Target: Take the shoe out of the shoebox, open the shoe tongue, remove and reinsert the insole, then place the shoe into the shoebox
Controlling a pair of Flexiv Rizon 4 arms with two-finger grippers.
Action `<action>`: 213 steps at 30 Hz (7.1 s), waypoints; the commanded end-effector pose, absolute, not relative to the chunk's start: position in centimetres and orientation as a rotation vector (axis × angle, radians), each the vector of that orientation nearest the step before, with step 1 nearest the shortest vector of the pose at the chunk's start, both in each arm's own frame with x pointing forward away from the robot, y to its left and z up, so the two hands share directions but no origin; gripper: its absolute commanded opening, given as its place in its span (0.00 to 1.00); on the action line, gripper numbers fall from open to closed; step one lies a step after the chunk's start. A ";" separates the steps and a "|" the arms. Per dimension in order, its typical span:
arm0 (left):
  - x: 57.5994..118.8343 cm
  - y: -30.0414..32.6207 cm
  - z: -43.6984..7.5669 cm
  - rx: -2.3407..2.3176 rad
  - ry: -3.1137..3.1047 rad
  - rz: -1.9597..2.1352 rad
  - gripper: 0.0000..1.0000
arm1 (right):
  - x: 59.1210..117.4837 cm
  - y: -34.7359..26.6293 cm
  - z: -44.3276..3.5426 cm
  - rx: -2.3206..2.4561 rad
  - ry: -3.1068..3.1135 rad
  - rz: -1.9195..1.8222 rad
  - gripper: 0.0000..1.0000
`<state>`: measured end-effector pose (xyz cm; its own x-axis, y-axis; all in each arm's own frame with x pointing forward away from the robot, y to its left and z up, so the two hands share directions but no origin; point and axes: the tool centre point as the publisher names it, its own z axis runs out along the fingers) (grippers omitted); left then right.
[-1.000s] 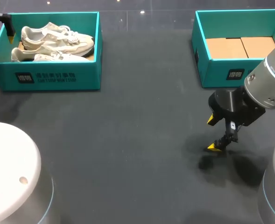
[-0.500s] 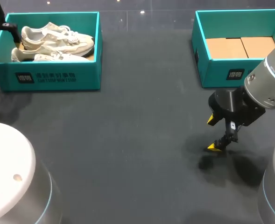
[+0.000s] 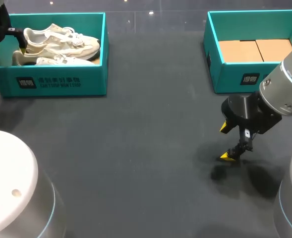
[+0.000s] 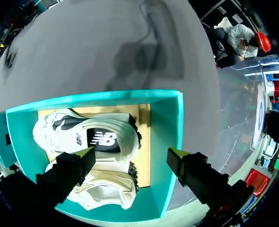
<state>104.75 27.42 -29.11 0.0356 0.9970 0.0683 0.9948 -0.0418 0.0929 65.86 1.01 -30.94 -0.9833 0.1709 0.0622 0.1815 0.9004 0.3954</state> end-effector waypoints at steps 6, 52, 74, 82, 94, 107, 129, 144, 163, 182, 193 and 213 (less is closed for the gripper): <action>106.1 27.4 -30.8 2.274 2.177 0.131 1.00 | 65.7 1.0 -31.0 -0.283 -3.041 -0.636 1.00; 104.9 27.5 -37.6 2.312 2.273 0.084 0.63 | 65.7 1.0 -31.0 -0.283 -3.041 -0.636 1.00; 105.1 28.0 -38.1 2.323 2.288 0.055 0.00 | 65.7 1.0 -31.0 -0.283 -3.041 -0.636 1.00; 104.8 28.7 -37.5 2.319 2.280 0.070 0.00 | 65.7 1.0 -31.0 -0.283 -3.041 -0.636 1.00; 104.1 29.0 -36.0 2.291 2.287 0.059 0.00 | 65.7 1.0 -31.0 -0.283 -3.041 -0.636 1.00; 104.6 28.8 -32.7 2.218 2.310 0.091 0.00 | 65.7 1.0 -31.0 -0.283 -3.041 -0.636 1.00; 106.2 29.9 -25.9 2.114 2.442 0.189 0.00 | 65.7 1.0 -31.0 -0.283 -3.041 -0.636 1.00; 106.3 30.6 -18.8 2.034 2.488 0.244 0.00 | 65.7 1.0 -31.0 -0.283 -3.041 -0.636 1.00; 99.3 28.7 -12.3 1.979 2.503 0.367 0.00 | 65.7 1.0 -31.0 -0.283 -3.041 -0.636 1.00; 96.0 27.6 -12.0 1.998 2.514 0.353 0.00 | 65.7 1.0 -31.0 -0.283 -3.041 -0.636 1.00; 87.9 21.8 -12.5 2.079 2.421 0.366 0.00 | 65.7 1.0 -31.0 -0.283 -3.041 -0.636 1.00; 80.5 15.5 -14.4 2.216 2.366 0.294 0.00 | 65.7 1.0 -31.0 -0.283 -3.041 -0.636 1.00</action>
<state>81.04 15.28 -14.57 -0.0695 0.9753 0.2098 0.9976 0.0666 0.0208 65.86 1.01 -30.94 -0.9833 0.1709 0.0622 0.1815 0.9004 0.3954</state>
